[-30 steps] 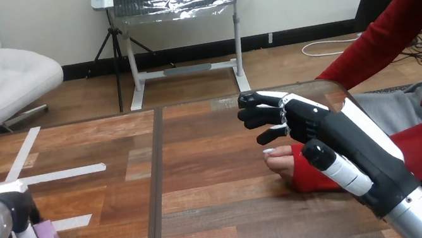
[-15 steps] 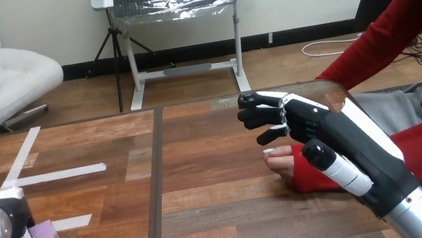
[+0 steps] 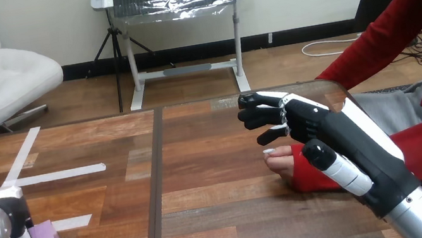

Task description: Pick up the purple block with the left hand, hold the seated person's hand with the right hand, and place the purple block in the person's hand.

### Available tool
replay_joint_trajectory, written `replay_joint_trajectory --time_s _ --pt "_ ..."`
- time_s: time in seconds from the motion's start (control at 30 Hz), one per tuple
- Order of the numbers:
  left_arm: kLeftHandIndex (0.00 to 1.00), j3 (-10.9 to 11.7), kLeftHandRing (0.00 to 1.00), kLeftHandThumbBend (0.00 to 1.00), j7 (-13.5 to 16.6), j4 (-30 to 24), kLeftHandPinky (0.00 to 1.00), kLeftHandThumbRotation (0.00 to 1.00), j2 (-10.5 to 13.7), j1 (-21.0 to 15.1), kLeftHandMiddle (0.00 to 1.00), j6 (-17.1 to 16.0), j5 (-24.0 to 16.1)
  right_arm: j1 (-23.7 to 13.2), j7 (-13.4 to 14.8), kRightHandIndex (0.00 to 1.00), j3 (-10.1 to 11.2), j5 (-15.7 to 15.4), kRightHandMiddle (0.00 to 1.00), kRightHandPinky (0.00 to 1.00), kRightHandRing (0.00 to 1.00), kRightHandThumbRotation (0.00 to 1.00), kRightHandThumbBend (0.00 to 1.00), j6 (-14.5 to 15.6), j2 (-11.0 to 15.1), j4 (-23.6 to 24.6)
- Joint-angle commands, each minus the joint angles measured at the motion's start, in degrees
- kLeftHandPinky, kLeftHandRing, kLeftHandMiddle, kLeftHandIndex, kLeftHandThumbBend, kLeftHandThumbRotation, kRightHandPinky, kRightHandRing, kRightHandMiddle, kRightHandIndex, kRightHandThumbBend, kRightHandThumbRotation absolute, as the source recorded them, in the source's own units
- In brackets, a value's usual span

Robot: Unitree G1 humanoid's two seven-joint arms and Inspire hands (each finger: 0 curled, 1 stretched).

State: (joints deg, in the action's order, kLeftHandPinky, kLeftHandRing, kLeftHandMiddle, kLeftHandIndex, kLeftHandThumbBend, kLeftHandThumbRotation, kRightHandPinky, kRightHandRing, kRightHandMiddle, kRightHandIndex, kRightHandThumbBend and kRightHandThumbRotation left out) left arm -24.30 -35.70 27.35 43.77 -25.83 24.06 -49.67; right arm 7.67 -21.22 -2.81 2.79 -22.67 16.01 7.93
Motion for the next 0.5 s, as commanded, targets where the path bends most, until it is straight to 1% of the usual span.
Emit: replay_joint_trajectory --time_s 0.0,0.13,0.27,0.33,0.4,0.47 --pt "0.67 0.0 0.72 0.91 0.8 1.6 0.50 0.04 -1.2 -4.1 0.77 1.2 -0.5 -2.8 0.2 0.82 1.1 1.0 0.79 0.69 0.78 1.00 1.00 -0.5 0.2 1.6" --pt "0.62 0.4 0.73 0.90 0.9 1.2 0.54 0.01 -1.3 -3.9 0.75 1.7 -0.1 -2.8 0.1 0.82 1.1 1.0 0.79 0.69 0.78 1.00 1.00 -0.6 0.3 1.5" --pt "0.59 0.9 0.72 0.90 1.4 0.8 0.53 0.01 -1.6 -3.7 0.73 2.5 0.4 -2.8 0.2 0.82 1.1 1.0 0.79 0.69 0.78 1.00 1.00 -0.5 0.2 1.6" --pt "0.59 1.3 0.71 0.90 2.9 -0.3 0.52 0.00 -1.4 -2.9 0.73 2.1 0.5 -2.8 0.2 0.82 1.2 1.0 0.79 0.69 0.78 1.00 1.00 -0.5 0.2 1.6" --pt "0.59 2.2 0.70 0.91 5.0 -1.7 0.52 0.00 -1.5 -1.6 0.72 2.2 0.9 -2.8 0.2 0.81 1.2 1.1 0.79 0.69 0.78 1.00 1.00 -0.5 0.1 1.6" --pt "0.58 2.5 0.69 0.92 5.8 -2.2 0.50 0.00 -1.6 -1.3 0.71 2.4 1.1 -2.8 0.1 0.81 1.2 1.2 0.79 0.69 0.78 1.00 1.00 -0.6 0.1 1.5"
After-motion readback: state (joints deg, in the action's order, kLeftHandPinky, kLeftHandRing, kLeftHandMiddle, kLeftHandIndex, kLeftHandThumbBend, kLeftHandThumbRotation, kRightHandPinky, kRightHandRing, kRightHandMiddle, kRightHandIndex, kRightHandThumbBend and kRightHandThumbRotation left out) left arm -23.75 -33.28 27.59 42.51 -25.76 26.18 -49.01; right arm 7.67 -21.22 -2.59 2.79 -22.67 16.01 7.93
